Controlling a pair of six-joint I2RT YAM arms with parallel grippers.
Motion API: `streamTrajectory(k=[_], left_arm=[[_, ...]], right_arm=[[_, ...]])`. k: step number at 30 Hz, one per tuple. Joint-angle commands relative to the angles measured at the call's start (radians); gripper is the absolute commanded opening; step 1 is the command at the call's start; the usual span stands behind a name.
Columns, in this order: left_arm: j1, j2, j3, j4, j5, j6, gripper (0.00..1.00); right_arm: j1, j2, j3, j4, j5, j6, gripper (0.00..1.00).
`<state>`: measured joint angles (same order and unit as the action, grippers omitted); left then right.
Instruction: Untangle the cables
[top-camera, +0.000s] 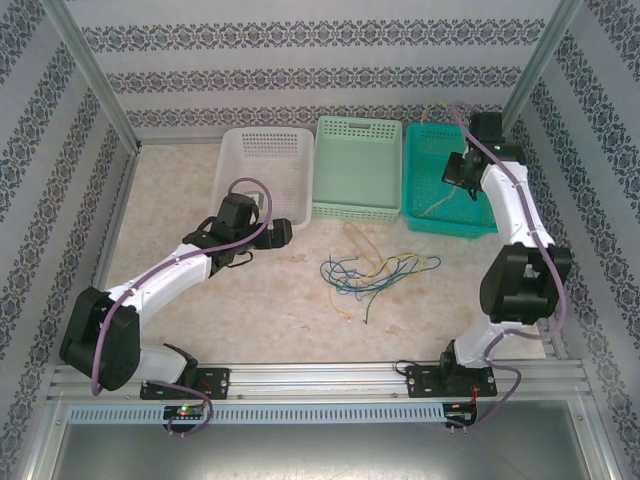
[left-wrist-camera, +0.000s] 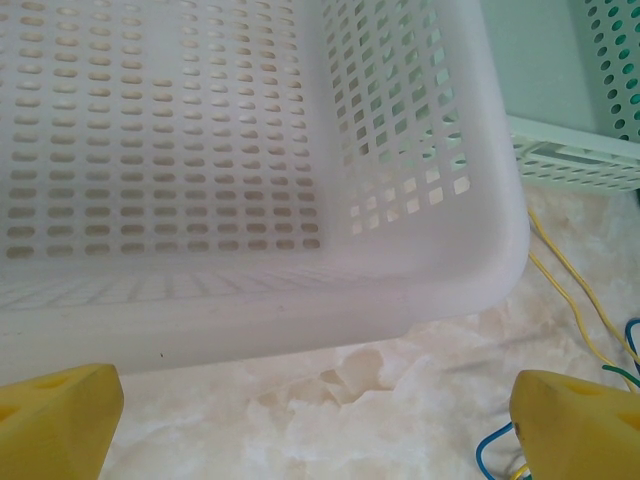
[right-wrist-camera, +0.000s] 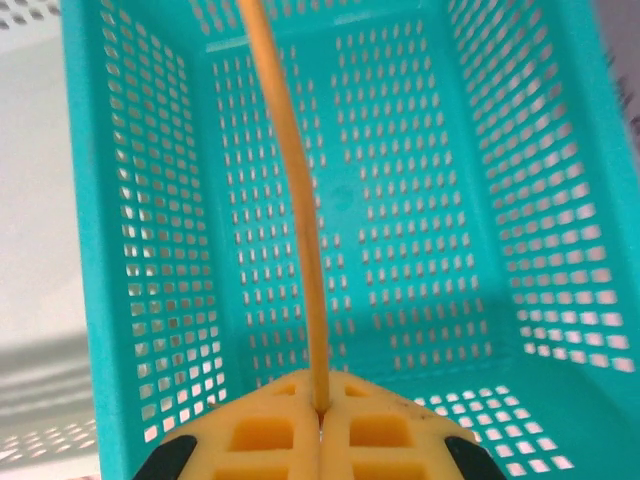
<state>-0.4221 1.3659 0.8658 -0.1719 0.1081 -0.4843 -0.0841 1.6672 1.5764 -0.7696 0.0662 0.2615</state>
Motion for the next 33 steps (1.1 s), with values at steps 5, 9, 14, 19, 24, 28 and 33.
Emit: streamTrajectory(k=[5, 9, 14, 19, 24, 28, 33], left_arm=[[0.017, -0.016, -0.025, 0.016, 0.025, -0.031, 1.0], [0.017, -0.014, -0.025, 0.018, 0.034, -0.035, 1.0], [0.017, -0.022, -0.027, 0.017, 0.03, -0.034, 1.0], [0.016, -0.016, -0.026, 0.016, 0.033, -0.035, 1.0], [0.016, -0.018, -0.028, 0.014, 0.034, -0.039, 1.0], [0.017, -0.021, -0.031, 0.006, 0.031, -0.037, 1.0], [0.017, -0.022, -0.03, 0.004, 0.031, -0.034, 1.0]], right_arm=[[0.027, -0.122, -0.063, 0.078, 0.228, -0.086, 0.0], [0.026, -0.101, -0.022, 0.0, 0.277, -0.088, 0.0], [0.025, -0.16, -0.131, 0.124, 0.33, -0.086, 0.0], [0.012, -0.102, -0.125, 0.123, 0.383, -0.093, 0.0], [-0.002, -0.034, -0.094, 0.11, 0.324, -0.081, 0.0], [-0.011, 0.048, -0.042, 0.015, 0.274, -0.093, 0.0], [-0.031, 0.057, -0.071, -0.022, 0.243, -0.083, 0.0]])
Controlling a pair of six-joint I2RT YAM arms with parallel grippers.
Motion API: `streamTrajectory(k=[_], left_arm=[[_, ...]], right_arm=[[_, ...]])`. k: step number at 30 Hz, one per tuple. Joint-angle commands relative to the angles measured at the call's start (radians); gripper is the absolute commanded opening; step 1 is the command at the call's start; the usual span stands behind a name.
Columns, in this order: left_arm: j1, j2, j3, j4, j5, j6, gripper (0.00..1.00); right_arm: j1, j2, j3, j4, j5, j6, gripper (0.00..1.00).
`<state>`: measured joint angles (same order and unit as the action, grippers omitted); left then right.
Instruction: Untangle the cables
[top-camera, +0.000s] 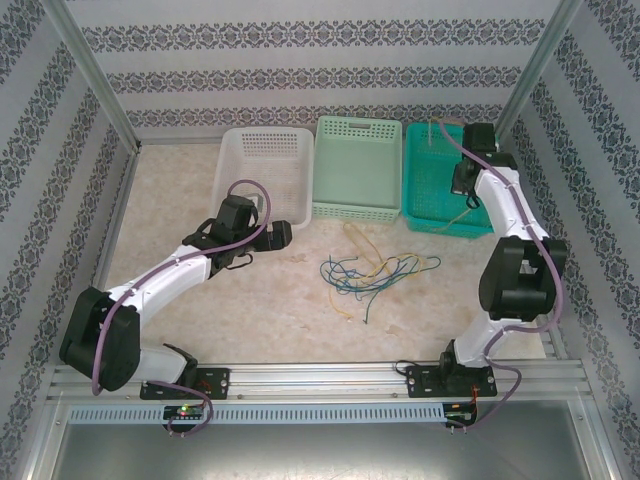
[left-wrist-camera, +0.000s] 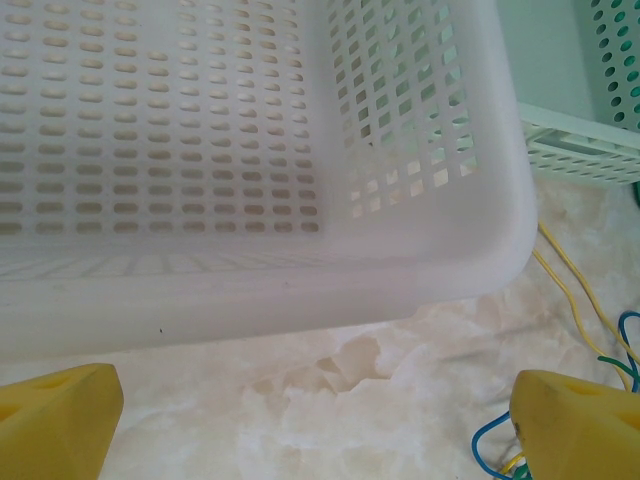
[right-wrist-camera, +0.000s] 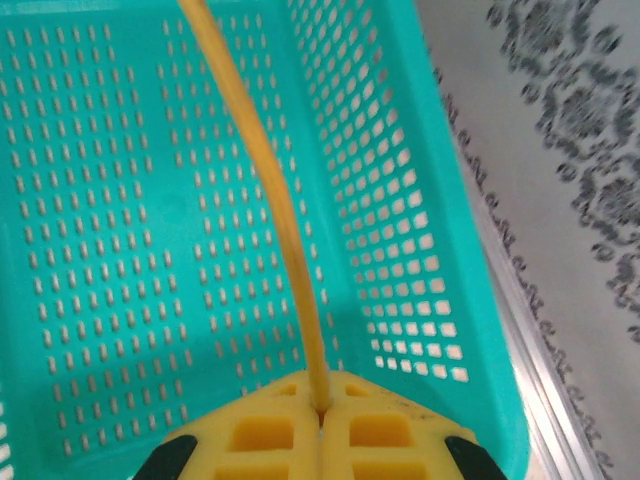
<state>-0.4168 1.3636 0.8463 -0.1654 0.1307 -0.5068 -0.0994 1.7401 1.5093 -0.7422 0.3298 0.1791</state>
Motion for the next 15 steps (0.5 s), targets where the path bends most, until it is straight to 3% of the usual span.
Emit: streamTrajectory(k=[1, 5, 15], left_arm=[[0.011, -0.02, -0.012, -0.002, 0.01, -0.01, 1.0], [0.012, -0.006, -0.01, 0.01, 0.017, -0.01, 1.0], [0.012, 0.021, 0.006, 0.015, 0.045, -0.026, 1.0]], right_arm=[[-0.02, -0.03, -0.021, -0.039, -0.026, -0.001, 0.0], [-0.032, -0.047, -0.039, -0.037, -0.073, -0.027, 0.0], [-0.038, 0.214, 0.174, -0.242, -0.173, -0.057, 0.0]])
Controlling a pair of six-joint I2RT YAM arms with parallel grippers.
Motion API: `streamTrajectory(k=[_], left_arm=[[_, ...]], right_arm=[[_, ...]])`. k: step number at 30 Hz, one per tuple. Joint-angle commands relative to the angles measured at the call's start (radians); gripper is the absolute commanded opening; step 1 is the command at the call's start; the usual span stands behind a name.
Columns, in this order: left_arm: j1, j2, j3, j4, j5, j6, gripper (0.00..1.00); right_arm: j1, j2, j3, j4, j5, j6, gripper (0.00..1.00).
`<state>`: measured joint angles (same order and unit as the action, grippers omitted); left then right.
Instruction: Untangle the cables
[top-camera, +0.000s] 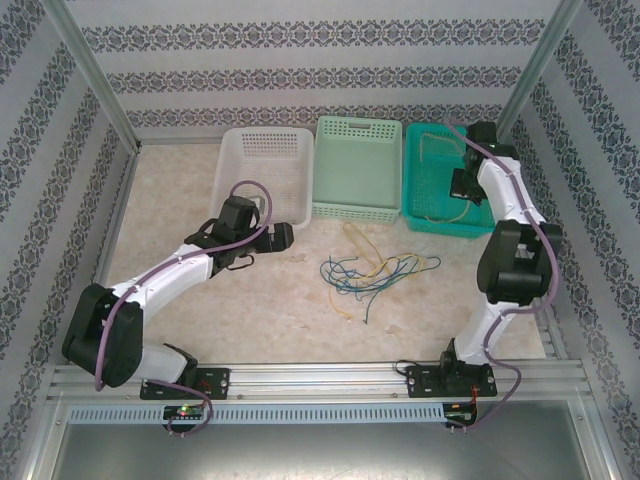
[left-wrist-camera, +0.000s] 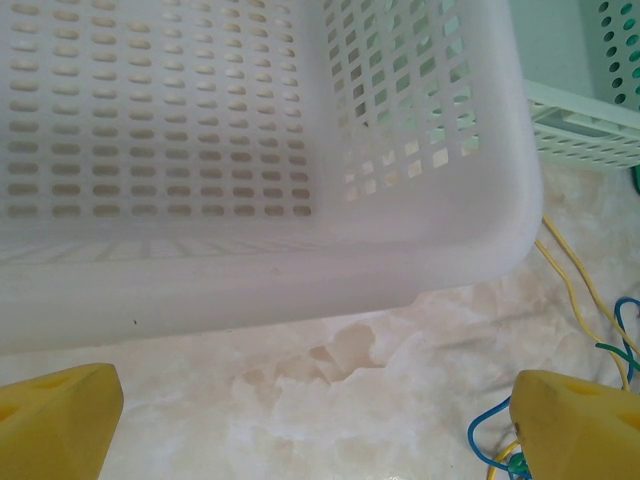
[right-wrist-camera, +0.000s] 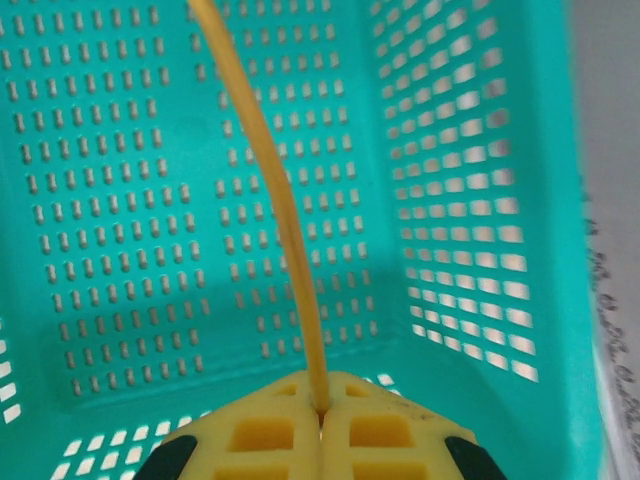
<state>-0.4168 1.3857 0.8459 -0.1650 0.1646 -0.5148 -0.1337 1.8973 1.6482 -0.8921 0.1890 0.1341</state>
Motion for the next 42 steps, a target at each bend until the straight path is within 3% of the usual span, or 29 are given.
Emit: streamTrajectory(k=[1, 3, 7, 10, 12, 20, 26, 31, 36, 42], left_arm=[[0.011, -0.004, 0.007, 0.012, 0.01, -0.018, 1.0], [0.012, -0.011, 0.003, 0.01, 0.006, -0.017, 1.0], [0.011, -0.019, -0.005, 0.009, 0.004, -0.019, 1.0], [0.011, -0.015, -0.008, 0.018, 0.013, -0.027, 1.0], [0.012, -0.01, -0.007, 0.026, 0.026, -0.028, 1.0], [0.009, 0.023, 0.013, 0.038, 0.086, -0.007, 1.0], [-0.006, 0.033, 0.025, 0.038, 0.134, 0.042, 1.0], [-0.026, 0.065, 0.048, 0.027, 0.174, 0.081, 1.0], [-0.068, 0.112, 0.084, 0.025, 0.182, 0.106, 1.0], [-0.088, 0.148, 0.117, 0.027, 0.201, 0.115, 1.0]], right_arm=[[-0.005, 0.074, 0.043, -0.096, -0.024, -0.009, 0.0], [-0.011, 0.105, 0.056, -0.097, 0.0, 0.009, 0.0], [-0.023, 0.095, 0.059, -0.076, -0.032, 0.055, 0.15], [-0.023, 0.043, 0.057, -0.051, -0.041, 0.079, 0.59], [-0.018, -0.002, 0.063, -0.047, -0.06, 0.08, 0.68], [0.062, -0.206, 0.005, -0.031, -0.124, 0.069, 0.71], [0.21, -0.418, -0.273, 0.072, -0.242, 0.024, 0.62], [0.256, -0.485, -0.485, 0.016, -0.383, 0.298, 0.59], [0.311, -0.603, -0.726, 0.203, -0.504, 0.559, 0.56], [0.33, -0.586, -0.785, 0.321, -0.523, 0.688, 0.55]])
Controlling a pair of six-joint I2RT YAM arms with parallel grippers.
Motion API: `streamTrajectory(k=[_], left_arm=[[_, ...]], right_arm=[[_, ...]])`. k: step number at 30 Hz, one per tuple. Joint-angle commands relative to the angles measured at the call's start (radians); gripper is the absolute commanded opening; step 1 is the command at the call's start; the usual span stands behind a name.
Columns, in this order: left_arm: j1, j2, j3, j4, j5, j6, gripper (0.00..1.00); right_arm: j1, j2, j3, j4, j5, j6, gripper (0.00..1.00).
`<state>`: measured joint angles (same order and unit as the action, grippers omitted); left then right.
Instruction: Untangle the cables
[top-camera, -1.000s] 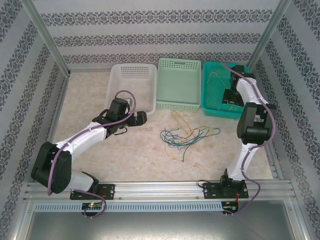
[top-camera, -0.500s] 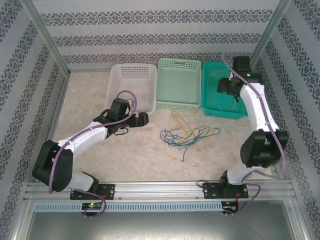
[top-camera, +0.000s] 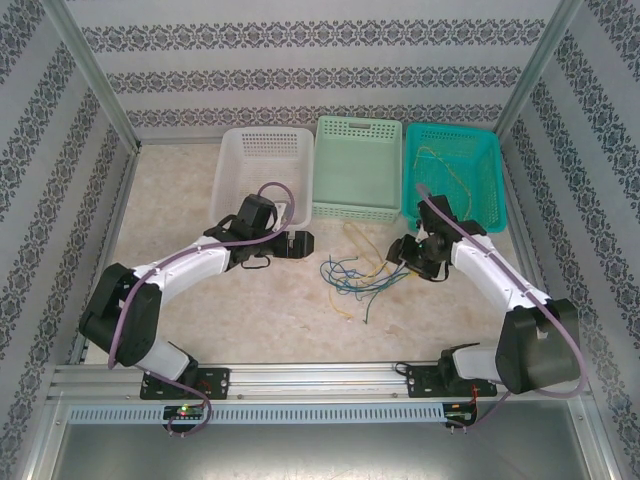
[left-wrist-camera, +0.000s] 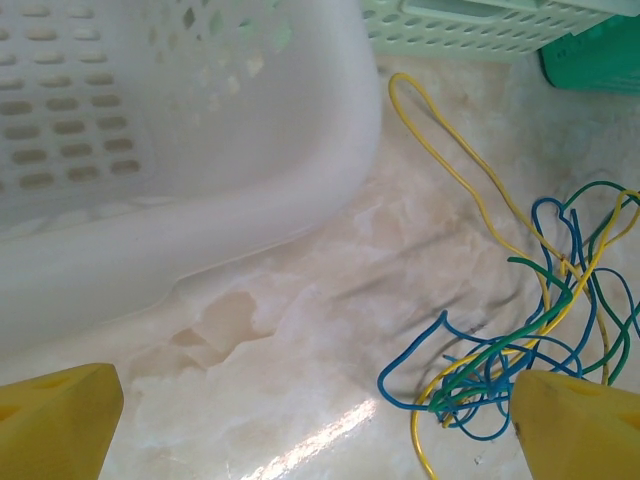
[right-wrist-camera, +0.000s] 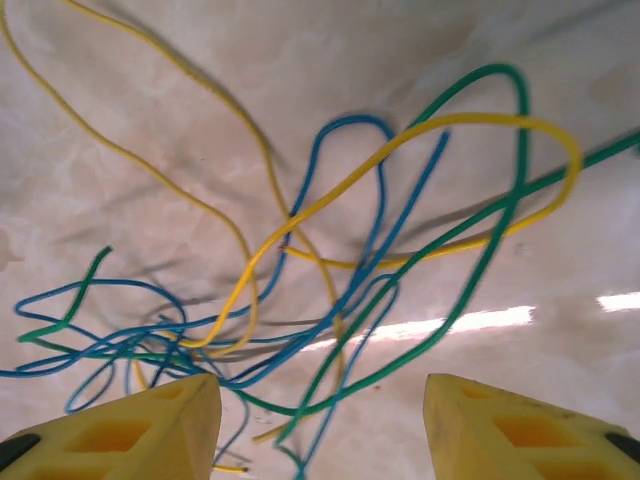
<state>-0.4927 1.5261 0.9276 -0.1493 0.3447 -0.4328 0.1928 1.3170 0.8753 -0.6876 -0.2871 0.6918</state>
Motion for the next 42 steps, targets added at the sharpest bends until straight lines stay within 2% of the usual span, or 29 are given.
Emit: streamTrajectory(k=[1, 14, 25, 28, 30, 34, 35, 36, 42], left_arm=[[-0.015, 0.006, 0.037, 0.007, 0.019, 0.036, 1.0], [-0.016, -0.014, 0.018, 0.007, -0.011, 0.042, 1.0], [-0.016, -0.022, 0.012, 0.008, -0.027, 0.04, 1.0], [-0.016, -0.033, 0.01, 0.002, -0.036, 0.047, 1.0], [-0.015, -0.04, 0.009, -0.006, -0.044, 0.05, 0.99], [-0.015, -0.056, -0.005, -0.01, -0.064, 0.052, 1.0], [-0.015, -0.059, -0.007, -0.009, -0.066, 0.051, 1.0], [-0.015, -0.058, -0.01, -0.006, -0.068, 0.049, 1.0], [-0.015, -0.032, -0.001, 0.014, -0.042, 0.034, 1.0]], right_arm=[[0.006, -0.004, -0.018, 0.141, -0.057, 0.157, 0.55], [0.012, 0.104, -0.042, 0.198, -0.124, 0.236, 0.55], [0.009, 0.209, -0.048, 0.263, -0.108, 0.245, 0.52], [0.007, 0.258, -0.028, 0.272, -0.074, 0.228, 0.45], [0.015, 0.267, -0.023, 0.3, -0.073, 0.231, 0.36], [0.055, 0.182, -0.016, 0.308, 0.02, 0.219, 0.07], [0.062, 0.157, -0.017, 0.307, 0.038, 0.217, 0.03], [0.072, 0.121, -0.015, 0.303, 0.062, 0.213, 0.0], [0.131, -0.077, 0.006, 0.271, 0.166, 0.2, 0.0]])
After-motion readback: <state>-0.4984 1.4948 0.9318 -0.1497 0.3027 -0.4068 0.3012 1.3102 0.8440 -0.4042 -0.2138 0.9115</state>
